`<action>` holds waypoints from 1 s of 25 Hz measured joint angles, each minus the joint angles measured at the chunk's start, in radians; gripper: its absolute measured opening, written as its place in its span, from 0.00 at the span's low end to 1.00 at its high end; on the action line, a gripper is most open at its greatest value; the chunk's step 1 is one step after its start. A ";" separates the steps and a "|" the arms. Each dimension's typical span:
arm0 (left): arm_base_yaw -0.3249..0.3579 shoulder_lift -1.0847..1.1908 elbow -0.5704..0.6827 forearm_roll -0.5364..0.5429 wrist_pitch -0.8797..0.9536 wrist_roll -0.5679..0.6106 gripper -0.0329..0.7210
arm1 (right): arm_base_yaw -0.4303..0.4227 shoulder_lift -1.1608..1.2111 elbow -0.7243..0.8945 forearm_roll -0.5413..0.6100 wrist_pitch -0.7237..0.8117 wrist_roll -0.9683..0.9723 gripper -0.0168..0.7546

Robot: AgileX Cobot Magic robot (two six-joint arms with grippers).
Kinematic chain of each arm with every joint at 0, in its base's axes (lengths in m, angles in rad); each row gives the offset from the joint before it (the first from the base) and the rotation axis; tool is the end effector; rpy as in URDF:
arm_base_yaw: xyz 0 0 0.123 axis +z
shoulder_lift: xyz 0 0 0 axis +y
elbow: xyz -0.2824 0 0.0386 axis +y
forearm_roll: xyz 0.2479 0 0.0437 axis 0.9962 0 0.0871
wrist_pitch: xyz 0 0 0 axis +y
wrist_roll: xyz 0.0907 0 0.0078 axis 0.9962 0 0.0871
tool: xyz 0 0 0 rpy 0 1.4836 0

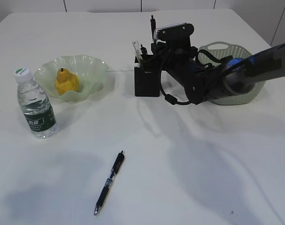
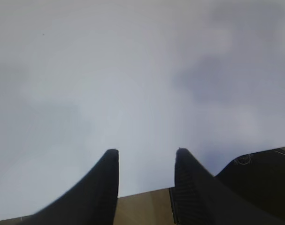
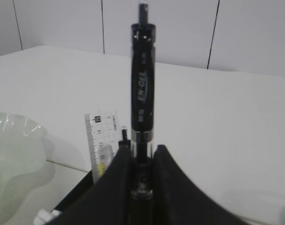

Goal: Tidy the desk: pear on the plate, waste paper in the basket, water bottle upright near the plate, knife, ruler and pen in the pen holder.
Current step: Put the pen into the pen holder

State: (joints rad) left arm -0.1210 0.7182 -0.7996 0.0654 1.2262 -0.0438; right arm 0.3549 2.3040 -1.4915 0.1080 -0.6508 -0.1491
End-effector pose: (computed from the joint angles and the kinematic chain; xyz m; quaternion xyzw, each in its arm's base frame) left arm 0.1008 -0.0066 0.3224 0.0402 0.9659 0.0116 0.2555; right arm 0.4807 0.1718 0.1499 -0.1305 0.7222 0.0750 0.6752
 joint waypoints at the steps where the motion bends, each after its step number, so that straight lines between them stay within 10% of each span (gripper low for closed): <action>1: 0.000 0.000 0.000 0.000 0.000 0.000 0.41 | 0.000 0.002 -0.006 0.000 0.000 0.002 0.16; 25: 0.000 0.000 0.000 0.000 0.000 0.000 0.41 | 0.000 0.039 -0.073 -0.026 0.036 0.025 0.16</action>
State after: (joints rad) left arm -0.1210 0.7182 -0.7996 0.0654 1.2262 -0.0438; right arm 0.3549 2.3434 -1.5643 0.0819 -0.6148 -0.1244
